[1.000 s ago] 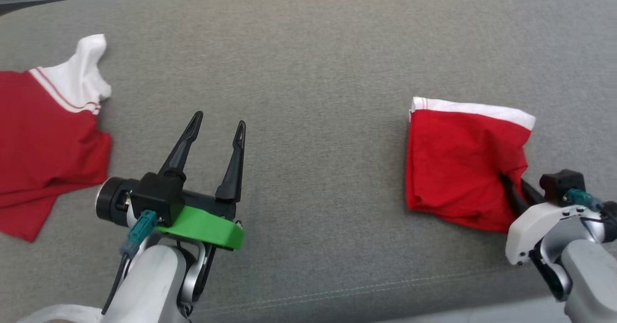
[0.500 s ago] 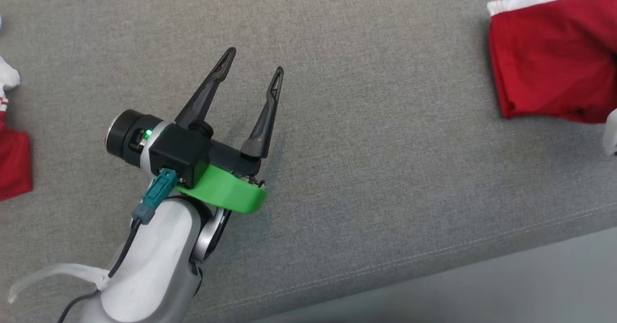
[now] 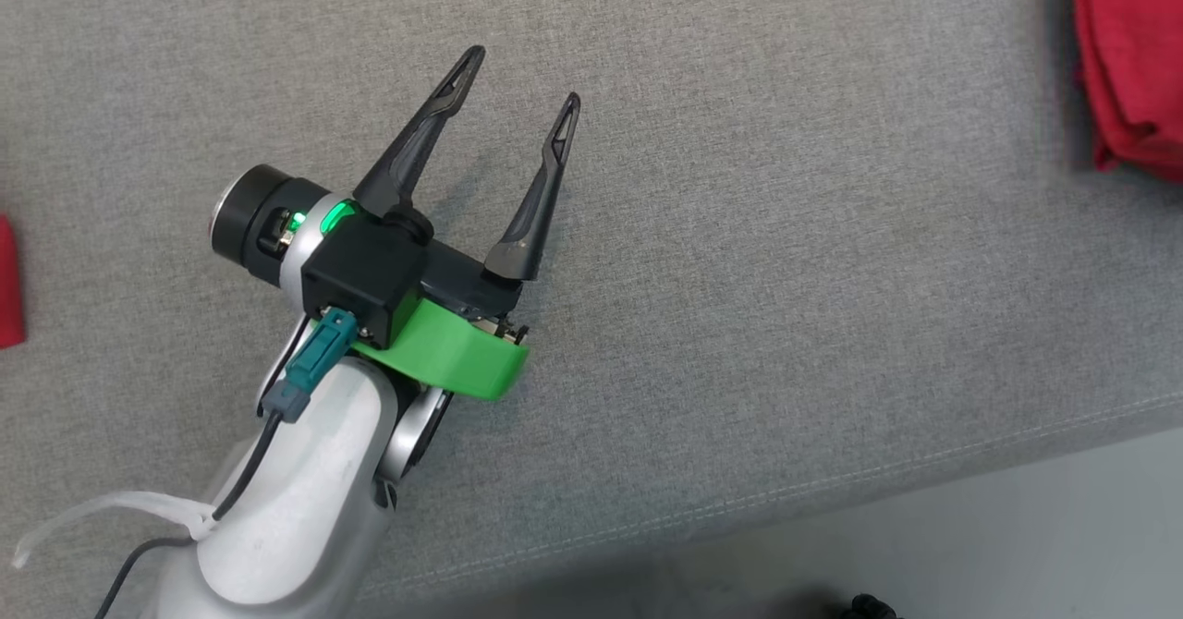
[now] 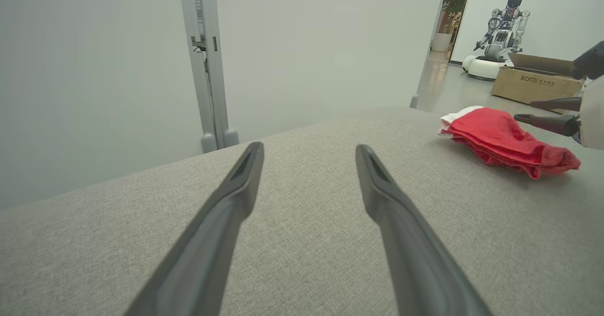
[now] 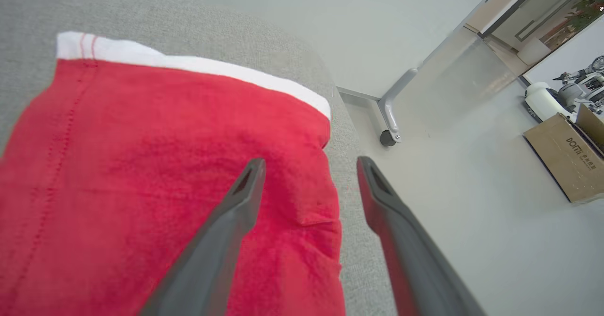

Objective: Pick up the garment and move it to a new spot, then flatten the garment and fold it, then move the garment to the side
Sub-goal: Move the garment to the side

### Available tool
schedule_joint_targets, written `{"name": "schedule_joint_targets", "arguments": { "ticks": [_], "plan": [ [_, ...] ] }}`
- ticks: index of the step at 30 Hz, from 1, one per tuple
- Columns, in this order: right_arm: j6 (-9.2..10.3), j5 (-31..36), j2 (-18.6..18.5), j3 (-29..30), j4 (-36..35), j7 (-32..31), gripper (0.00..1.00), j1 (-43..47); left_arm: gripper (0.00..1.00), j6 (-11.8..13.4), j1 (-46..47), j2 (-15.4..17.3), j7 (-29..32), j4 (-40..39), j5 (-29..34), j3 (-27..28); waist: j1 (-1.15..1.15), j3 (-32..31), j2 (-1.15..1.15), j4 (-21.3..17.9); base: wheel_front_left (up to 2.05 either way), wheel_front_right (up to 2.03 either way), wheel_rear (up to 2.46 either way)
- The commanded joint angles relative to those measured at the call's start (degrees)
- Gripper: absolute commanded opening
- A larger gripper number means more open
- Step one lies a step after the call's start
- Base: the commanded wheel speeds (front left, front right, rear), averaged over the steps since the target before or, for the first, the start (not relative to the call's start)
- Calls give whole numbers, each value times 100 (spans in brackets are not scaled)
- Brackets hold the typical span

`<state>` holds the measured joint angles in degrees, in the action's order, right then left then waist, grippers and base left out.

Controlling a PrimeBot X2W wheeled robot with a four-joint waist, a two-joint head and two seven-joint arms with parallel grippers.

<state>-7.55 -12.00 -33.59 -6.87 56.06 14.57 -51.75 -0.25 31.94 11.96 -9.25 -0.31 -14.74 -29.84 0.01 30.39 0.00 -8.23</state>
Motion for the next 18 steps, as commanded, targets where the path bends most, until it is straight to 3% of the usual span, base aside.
{"name": "schedule_joint_targets", "arguments": {
  "ticks": [1, 5, 10, 18],
  "plan": [
    [11, 83, 53, 145, 81, 42, 100, -54, 100, -11, 59, 21, -56, 28, -1, 3, -1, -39, 0, 30, 0, 0, 0],
    [11, 246, 257, 593, -280, 59, 100, 137, 100, 51, -76, 47, -128, 115, -60, 41, -1, -191, 0, 68, 0, 0, 0],
    [11, 306, 841, 1194, -1490, 55, 100, 657, 100, 193, -298, 162, -206, 196, -129, 184, -1, -458, 0, 132, 0, 0, 0],
    [11, 357, 1825, 1324, -3284, 45, 100, 1780, 100, 452, -770, 368, -343, 270, -276, 505, -1, -932, 0, 384, 0, 0, 0]
  ]
}}
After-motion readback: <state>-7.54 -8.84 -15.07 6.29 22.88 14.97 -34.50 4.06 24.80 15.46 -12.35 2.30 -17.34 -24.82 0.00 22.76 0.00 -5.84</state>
